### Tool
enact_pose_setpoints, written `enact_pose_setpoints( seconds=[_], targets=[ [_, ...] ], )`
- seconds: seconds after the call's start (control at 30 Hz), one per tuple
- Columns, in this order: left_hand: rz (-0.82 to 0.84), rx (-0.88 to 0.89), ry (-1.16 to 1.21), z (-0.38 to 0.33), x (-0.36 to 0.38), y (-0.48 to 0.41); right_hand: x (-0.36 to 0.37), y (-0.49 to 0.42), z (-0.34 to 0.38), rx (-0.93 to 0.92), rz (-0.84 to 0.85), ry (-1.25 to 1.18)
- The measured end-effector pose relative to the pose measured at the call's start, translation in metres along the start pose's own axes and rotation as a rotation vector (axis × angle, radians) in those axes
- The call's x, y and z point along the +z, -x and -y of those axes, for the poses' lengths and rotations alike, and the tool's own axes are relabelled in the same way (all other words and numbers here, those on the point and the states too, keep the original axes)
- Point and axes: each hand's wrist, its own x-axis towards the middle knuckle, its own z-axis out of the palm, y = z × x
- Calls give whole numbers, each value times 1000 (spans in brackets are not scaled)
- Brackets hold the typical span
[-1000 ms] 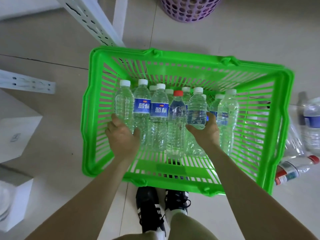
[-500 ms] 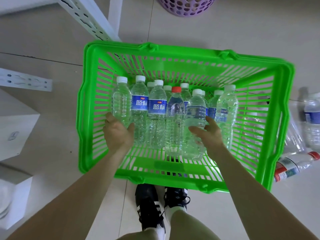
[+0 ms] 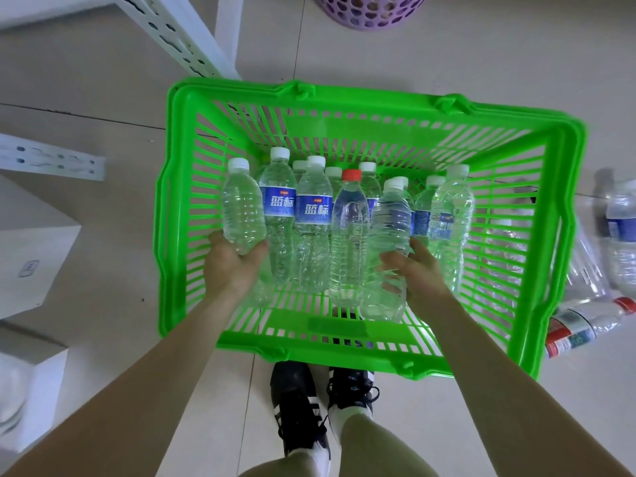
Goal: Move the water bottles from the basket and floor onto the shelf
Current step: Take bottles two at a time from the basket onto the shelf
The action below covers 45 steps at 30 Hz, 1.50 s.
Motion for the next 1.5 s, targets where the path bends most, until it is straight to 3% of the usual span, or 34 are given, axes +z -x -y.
enact_pose_setpoints(
  seconds=[0.27,0.5,1.03,1.5],
  targets=[
    [278,-233,368,-16,-26,34,6,36,12,17,173,-134],
    [460,-185,612,-35,-54,84,16,92,45,-29,294,-154],
    [522,-85,702,-61,-144,230,36,271,98,-92,492,-277],
    [545,128,815,-78,-273,369,61,463,116,-329,452,-268]
  ],
)
